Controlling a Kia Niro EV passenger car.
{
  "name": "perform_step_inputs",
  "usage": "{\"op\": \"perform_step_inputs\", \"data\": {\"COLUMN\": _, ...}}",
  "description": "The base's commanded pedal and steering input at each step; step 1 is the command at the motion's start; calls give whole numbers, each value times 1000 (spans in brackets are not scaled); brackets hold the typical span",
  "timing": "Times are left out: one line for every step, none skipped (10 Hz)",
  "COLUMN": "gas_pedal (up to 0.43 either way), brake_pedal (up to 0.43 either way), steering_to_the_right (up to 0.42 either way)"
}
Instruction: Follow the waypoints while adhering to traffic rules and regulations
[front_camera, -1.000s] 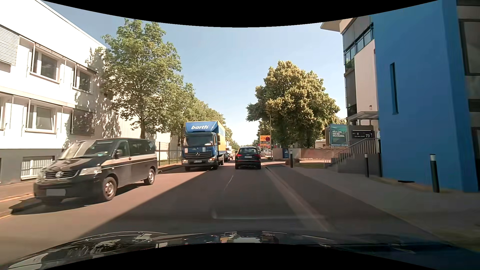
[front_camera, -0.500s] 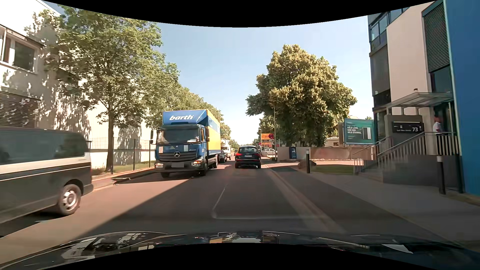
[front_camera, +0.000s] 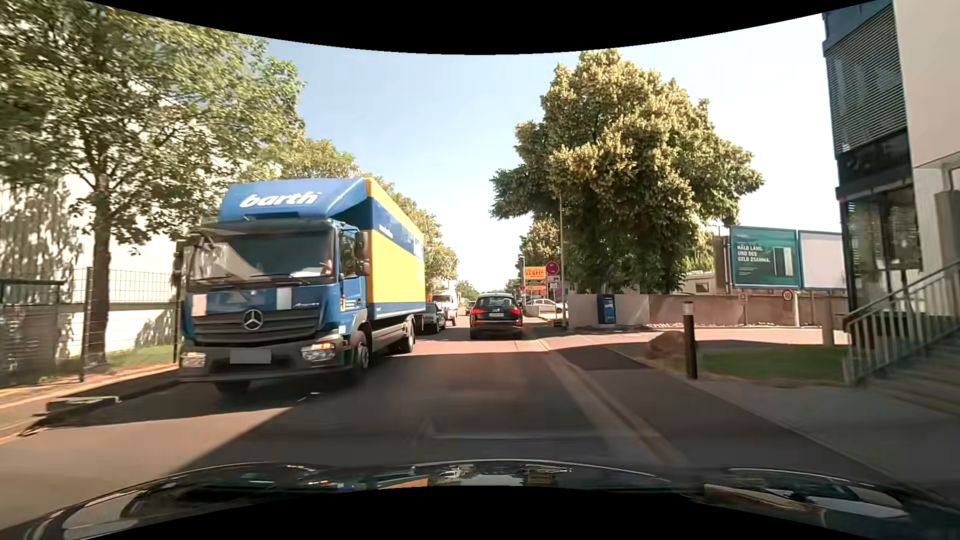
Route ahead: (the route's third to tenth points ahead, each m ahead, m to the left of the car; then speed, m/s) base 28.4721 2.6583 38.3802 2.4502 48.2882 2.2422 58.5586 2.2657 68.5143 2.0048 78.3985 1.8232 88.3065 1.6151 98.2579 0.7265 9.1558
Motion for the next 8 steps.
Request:
{"op": "perform_step_inputs", "data": {"gas_pedal": 59, "brake_pedal": 0, "steering_to_the_right": 0}}
{"op": "perform_step_inputs", "data": {"gas_pedal": 39, "brake_pedal": 0, "steering_to_the_right": 0}}
{"op": "perform_step_inputs", "data": {"gas_pedal": 8, "brake_pedal": 0, "steering_to_the_right": 2}}
{"op": "perform_step_inputs", "data": {"gas_pedal": 0, "brake_pedal": 0, "steering_to_the_right": 2}}
{"op": "perform_step_inputs", "data": {"gas_pedal": 0, "brake_pedal": 0, "steering_to_the_right": 2}}
{"op": "perform_step_inputs", "data": {"gas_pedal": 0, "brake_pedal": 0, "steering_to_the_right": 2}}
{"op": "perform_step_inputs", "data": {"gas_pedal": 0, "brake_pedal": 0, "steering_to_the_right": 2}}
{"op": "perform_step_inputs", "data": {"gas_pedal": 0, "brake_pedal": 0, "steering_to_the_right": 3}}
